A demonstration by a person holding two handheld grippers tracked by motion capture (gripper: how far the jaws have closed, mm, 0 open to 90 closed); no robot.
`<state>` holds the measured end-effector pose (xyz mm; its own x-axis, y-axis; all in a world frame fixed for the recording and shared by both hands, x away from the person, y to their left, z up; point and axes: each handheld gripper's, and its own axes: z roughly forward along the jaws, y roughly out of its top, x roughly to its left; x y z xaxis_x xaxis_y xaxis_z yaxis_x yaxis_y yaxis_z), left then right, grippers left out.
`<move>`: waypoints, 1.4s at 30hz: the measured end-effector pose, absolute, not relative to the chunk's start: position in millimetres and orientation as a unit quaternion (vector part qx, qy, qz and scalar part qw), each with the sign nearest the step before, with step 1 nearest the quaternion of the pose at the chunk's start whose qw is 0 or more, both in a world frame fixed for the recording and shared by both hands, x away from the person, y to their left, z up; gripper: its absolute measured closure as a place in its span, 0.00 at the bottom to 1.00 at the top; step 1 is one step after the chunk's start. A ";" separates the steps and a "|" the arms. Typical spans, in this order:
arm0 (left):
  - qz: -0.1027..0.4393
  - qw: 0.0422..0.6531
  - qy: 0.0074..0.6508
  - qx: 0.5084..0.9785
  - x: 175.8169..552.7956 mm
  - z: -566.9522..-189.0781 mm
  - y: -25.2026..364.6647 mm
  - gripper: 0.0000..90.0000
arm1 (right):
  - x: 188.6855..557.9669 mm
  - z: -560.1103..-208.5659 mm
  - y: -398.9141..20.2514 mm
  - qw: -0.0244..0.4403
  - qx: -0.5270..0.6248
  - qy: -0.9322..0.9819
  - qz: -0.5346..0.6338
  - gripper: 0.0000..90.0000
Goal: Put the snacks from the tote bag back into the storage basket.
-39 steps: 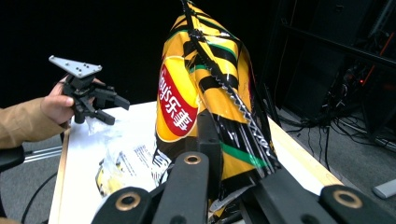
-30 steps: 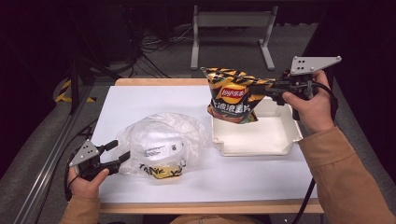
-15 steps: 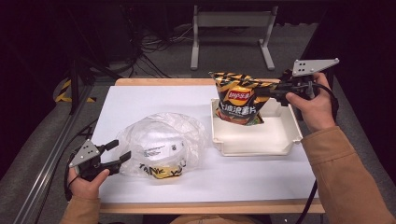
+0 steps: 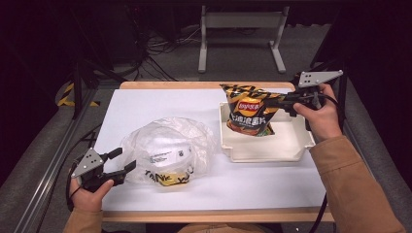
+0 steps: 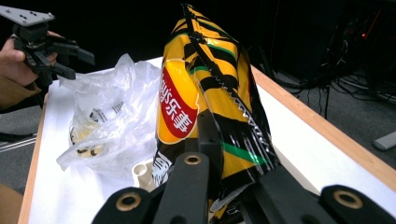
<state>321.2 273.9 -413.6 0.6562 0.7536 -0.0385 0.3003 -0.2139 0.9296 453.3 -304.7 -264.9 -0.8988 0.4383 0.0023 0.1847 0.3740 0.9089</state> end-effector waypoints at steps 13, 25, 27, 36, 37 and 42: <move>0.216 0.518 0.353 0.748 323.5 -416.0 274.9 0.33 | 464.2 -290.2 -297.7 0.107 0.195 0.826 0.518 1.00; 0.212 0.518 0.353 0.750 325.7 -417.4 274.3 0.33 | 473.7 -306.1 -296.0 0.084 0.201 0.834 0.507 1.00; 0.212 0.518 0.353 0.750 325.7 -417.4 274.0 0.33 | 475.4 -307.9 -295.9 0.080 0.201 0.836 0.505 1.00; 0.213 0.517 0.354 0.750 325.6 -418.2 274.0 0.33 | 486.2 -315.9 -293.8 0.070 0.209 0.836 0.502 0.99; 0.213 0.515 0.354 0.751 325.2 -417.9 274.3 0.33 | 488.0 -316.7 -293.3 0.071 0.210 0.837 0.501 0.99; 0.214 0.516 0.356 0.749 321.2 -417.7 276.5 0.33 | 497.9 -318.6 -293.2 0.084 0.221 0.837 0.493 0.95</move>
<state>321.2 276.5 -417.7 0.6549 0.7542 -0.0474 0.3129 -0.2136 0.9254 497.9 -293.2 -318.6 -0.8882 0.4528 0.0777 0.2875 0.4160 0.8627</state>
